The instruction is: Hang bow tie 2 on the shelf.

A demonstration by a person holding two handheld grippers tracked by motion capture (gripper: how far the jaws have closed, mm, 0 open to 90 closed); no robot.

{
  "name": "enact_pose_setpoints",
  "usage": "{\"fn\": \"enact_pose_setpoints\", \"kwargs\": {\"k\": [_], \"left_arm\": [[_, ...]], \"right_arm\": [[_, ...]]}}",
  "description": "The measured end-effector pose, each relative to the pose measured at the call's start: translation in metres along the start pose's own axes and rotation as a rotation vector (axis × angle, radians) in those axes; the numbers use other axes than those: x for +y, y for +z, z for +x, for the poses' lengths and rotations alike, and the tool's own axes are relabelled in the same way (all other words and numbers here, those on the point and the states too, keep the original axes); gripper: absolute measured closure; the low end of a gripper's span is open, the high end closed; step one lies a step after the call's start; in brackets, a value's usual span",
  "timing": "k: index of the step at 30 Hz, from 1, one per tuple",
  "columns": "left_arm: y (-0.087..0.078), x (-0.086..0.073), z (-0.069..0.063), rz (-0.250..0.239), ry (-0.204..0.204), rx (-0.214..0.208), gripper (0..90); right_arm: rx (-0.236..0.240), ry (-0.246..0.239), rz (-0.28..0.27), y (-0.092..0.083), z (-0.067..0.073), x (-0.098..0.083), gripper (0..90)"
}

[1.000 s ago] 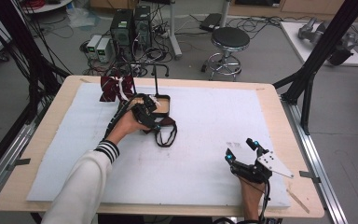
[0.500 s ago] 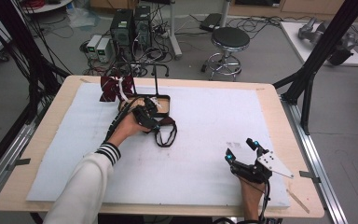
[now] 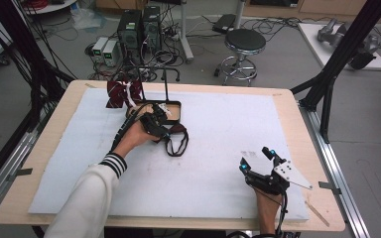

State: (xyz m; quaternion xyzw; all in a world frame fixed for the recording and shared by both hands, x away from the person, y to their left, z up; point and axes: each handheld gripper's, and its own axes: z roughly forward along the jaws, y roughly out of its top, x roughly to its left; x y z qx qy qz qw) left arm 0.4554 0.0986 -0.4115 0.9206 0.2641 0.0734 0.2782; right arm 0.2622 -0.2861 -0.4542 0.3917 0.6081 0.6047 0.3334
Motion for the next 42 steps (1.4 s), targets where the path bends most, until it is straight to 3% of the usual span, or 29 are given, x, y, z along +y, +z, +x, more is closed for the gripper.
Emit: {"fn": "enact_pose_setpoints", "kwargs": {"k": [4,13,19,26,34,42], "left_arm": [[-0.004,-0.002,0.0,-0.023,0.002,0.001,76.2],[-0.026,-0.005,-0.004,-0.147,-0.004,0.005,76.1],[-0.036,-0.01,-0.005,-0.189,-0.007,0.011,76.1],[-0.049,-0.016,-0.005,-0.268,-0.023,0.048,76.2],[-0.061,-0.02,-0.004,-0.316,-0.033,0.056,76.2],[-0.081,-0.022,-0.003,-0.417,-0.037,0.089,76.2]], "right_arm": [[-0.001,0.0,0.0,0.0,0.0,0.0,10.2],[-0.005,-0.002,0.0,0.0,0.0,0.0,10.2],[-0.005,-0.003,-0.001,0.0,0.0,0.0,10.3],[-0.004,-0.002,0.0,0.0,0.0,0.0,10.3],[-0.005,-0.004,-0.001,0.001,0.0,0.0,10.2],[-0.005,-0.008,-0.002,0.001,0.0,0.0,10.2]]}}
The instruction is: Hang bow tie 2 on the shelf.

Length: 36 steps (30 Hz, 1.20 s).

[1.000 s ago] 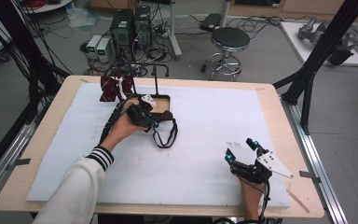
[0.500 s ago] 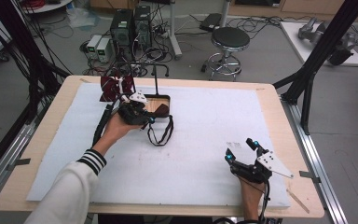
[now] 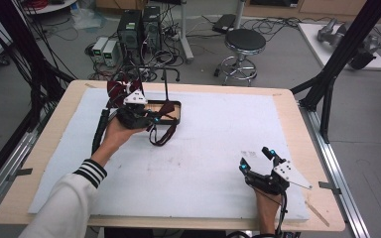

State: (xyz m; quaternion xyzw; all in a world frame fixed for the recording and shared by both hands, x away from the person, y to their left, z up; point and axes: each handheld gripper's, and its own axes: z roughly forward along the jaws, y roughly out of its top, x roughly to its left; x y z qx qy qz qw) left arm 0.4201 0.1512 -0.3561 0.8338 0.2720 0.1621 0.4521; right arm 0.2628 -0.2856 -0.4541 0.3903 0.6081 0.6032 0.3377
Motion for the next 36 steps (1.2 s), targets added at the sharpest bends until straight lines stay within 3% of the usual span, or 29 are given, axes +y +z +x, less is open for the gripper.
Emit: {"fn": "enact_pose_setpoints", "kwargs": {"k": [11,19,27,36], "left_arm": [[-0.021,0.004,0.006,-0.117,-0.014,0.05,76.2],[-0.031,0.005,0.011,-0.161,-0.023,0.067,76.2],[-0.043,0.012,0.015,-0.237,-0.034,0.127,76.2],[-0.047,0.016,0.019,-0.259,-0.044,0.145,76.2]], "right_arm": [[-0.002,-0.004,0.001,0.0,0.0,0.0,10.3],[-0.002,-0.002,0.001,0.0,0.0,0.0,10.2],[-0.002,-0.003,0.001,0.0,0.0,0.0,10.2],[0.0,-0.002,0.005,0.0,0.0,0.0,10.2]]}}
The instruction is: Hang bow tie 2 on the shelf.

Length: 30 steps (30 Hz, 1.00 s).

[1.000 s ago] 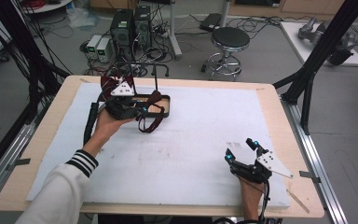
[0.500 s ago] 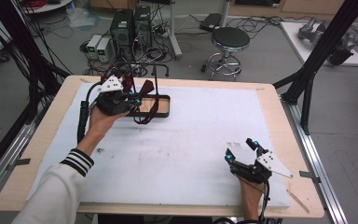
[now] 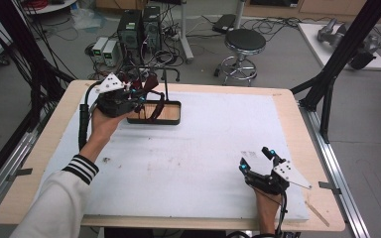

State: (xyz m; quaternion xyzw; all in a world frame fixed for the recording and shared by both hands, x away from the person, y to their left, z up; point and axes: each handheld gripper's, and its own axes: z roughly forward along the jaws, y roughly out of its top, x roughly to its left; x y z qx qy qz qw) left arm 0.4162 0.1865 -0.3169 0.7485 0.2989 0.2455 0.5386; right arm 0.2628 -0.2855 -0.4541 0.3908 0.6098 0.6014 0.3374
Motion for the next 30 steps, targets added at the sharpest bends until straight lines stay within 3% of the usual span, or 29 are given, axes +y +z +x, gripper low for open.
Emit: {"fn": "enact_pose_setpoints", "kwargs": {"k": [8,15,30], "left_arm": [[0.003,0.004,0.005,-0.034,-0.014,0.045,76.2],[0.01,0.007,0.01,-0.075,-0.057,0.101,76.2],[0.025,0.001,0.013,-0.085,-0.109,0.176,76.1]], "right_arm": [[0.001,0.004,-0.001,0.0,0.0,0.0,10.3],[0.002,0.009,0.0,0.0,0.0,0.0,10.2],[0.002,0.012,0.001,0.0,-0.001,0.0,10.2]]}}
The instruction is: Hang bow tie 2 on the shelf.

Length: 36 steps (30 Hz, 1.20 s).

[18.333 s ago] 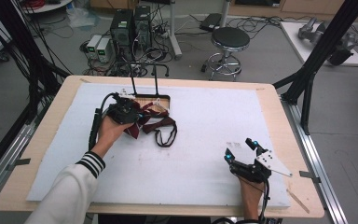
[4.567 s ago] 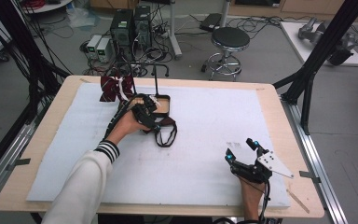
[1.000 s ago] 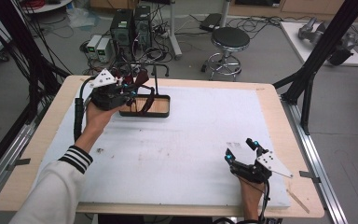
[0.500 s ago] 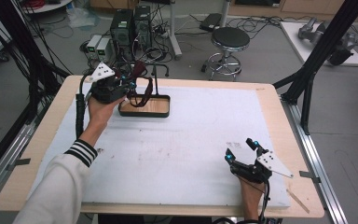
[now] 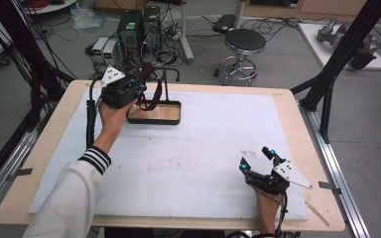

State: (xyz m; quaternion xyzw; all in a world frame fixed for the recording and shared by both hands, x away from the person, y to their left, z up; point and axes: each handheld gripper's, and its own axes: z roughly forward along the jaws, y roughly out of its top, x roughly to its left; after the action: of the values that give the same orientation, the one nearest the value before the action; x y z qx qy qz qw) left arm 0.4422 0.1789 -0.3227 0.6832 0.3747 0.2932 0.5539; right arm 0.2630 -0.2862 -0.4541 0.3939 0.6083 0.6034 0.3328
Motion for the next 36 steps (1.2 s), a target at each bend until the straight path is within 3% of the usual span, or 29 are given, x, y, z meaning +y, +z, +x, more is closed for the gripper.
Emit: {"fn": "enact_pose_setpoints", "kwargs": {"k": [13,24,36], "left_arm": [[0.006,0.004,-0.001,-0.013,-0.016,0.043,76.2],[0.008,0.019,0.0,-0.001,0.013,0.063,76.2],[0.019,0.03,0.002,0.046,0.013,0.093,76.1]], "right_arm": [[0.001,0.007,0.0,0.0,0.0,0.0,10.2],[0.001,0.007,0.001,0.0,-0.001,0.0,10.2],[0.003,0.013,0.0,0.0,-0.001,0.0,10.2]]}}
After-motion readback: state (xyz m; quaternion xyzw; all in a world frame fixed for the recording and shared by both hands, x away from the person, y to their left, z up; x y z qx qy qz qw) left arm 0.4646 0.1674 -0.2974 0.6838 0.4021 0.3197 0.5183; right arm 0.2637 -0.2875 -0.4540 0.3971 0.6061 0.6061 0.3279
